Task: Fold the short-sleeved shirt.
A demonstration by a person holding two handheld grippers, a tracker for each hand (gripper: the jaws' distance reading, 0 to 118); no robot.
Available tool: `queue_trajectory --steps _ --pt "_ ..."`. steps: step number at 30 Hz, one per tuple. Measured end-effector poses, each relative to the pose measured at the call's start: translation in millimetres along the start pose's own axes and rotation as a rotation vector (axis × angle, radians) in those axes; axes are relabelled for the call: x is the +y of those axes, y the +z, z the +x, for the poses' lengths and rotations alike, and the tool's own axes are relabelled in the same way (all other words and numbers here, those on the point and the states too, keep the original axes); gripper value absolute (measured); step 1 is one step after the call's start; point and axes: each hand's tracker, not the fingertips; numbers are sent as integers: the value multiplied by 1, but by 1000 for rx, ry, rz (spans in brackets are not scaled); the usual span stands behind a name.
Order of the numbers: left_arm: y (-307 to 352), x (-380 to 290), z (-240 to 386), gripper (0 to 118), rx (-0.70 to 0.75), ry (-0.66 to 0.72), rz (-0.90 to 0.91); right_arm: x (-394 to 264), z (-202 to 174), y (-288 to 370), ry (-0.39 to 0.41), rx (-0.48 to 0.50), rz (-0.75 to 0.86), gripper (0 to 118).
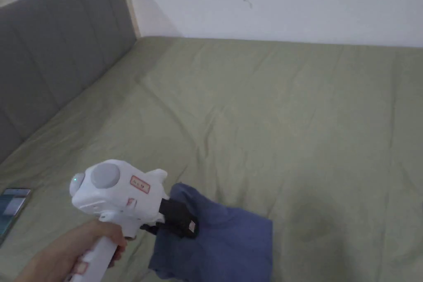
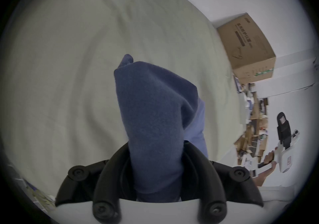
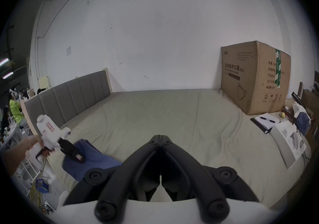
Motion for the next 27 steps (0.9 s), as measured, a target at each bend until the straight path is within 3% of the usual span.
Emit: queue_trajectory --steps 3,7,13,15,16,18,19,21,27 --pt "32 19 -32 29 203 -44 38 6 -5 -9 23 -17 -15 0" --pt "58 48 -74 29 579 -59 35 10 -6 -26 58 -51 -44 0" --pt "62 68 -130 29 956 -169 24 10 -9 -40 71 -66 -90 0" --pt "64 71 -145 37 986 -122 46 8 -11 -43 73 -58 -106 0" --pt "68 63 -147 50 981 -108 92 7 -13 -44 78 -57 -117 0" --pt "72 57 -152 96 932 -123 100 4 -14 -47 94 -51 -138 0" --pt "75 53 -152 111 942 -119 110 3 -15 -49 98 -46 -149 0" --pt "87 45 -143 115 956 -92 169 1 -16 -51 101 -39 -159 0" --pt "137 23 -116 114 719 21 335 -2 -19 -49 99 -4 -173 0"
